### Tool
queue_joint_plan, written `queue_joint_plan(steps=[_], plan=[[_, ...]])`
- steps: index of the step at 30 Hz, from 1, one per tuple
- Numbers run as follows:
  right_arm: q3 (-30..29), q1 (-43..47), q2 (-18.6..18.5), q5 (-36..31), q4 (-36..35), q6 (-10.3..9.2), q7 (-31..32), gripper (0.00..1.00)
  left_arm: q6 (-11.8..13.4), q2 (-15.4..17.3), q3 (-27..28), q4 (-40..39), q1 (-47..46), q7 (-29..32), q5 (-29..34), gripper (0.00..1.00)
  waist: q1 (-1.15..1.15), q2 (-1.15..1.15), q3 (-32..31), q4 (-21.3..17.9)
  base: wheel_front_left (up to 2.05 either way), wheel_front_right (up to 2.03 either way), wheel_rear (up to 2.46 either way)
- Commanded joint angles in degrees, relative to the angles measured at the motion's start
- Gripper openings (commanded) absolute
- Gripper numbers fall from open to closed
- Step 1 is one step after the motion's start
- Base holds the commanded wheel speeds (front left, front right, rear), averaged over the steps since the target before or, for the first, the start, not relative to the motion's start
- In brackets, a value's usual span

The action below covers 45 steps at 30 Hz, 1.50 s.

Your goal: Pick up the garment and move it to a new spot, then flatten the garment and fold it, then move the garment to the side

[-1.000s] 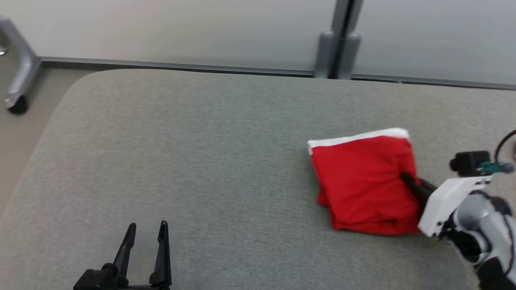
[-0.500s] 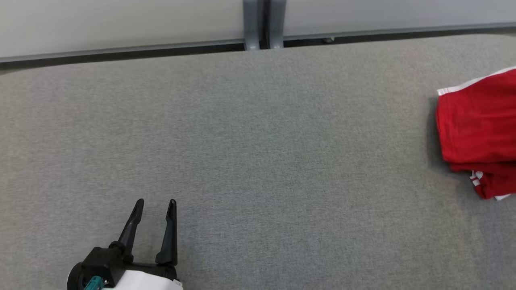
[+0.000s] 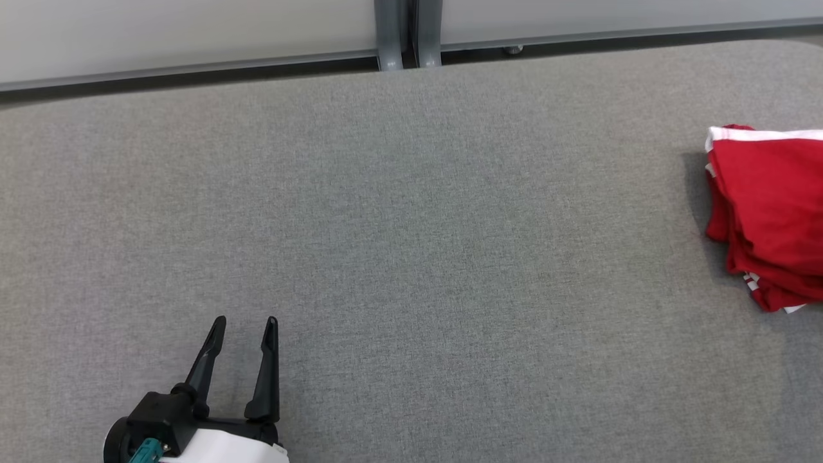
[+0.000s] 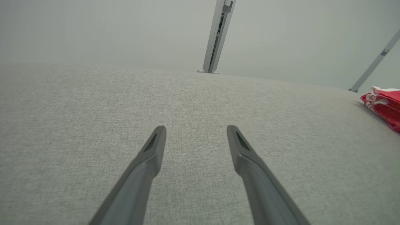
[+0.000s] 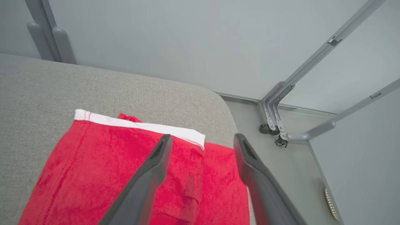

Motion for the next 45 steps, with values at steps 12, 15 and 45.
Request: queue_joint_plan(steps=[12, 15, 45], plan=[[-7.53, 16.78, 15.6, -10.91, -13.5, -0.01, -24.53, 1.0, 2.42, 0.21, 1.93, 0.11, 4.68, -0.06, -3.72, 1.0, 0.0, 0.0, -11.33, 1.48, 0.0, 0.0, 0.0], [-9.43, 23.17, 21.11, -13.7, -15.6, -0.01, -27.36, 1.0, 2.94, 0.2, 2.68, 0.32, 6.64, -0.06, -4.46, 1.0, 0.0, 0.0, -14.49, 2.66, 0.0, 0.0, 0.0], [-19.14, 44.5, 39.02, -23.47, -25.14, 0.0, -27.28, 0.0, 2.83, -0.69, 8.14, 3.26, 10.26, 0.61, -5.14, 0.0, 0.0, 0.0, -17.95, 4.85, 0.0, 0.0, 0.0]])
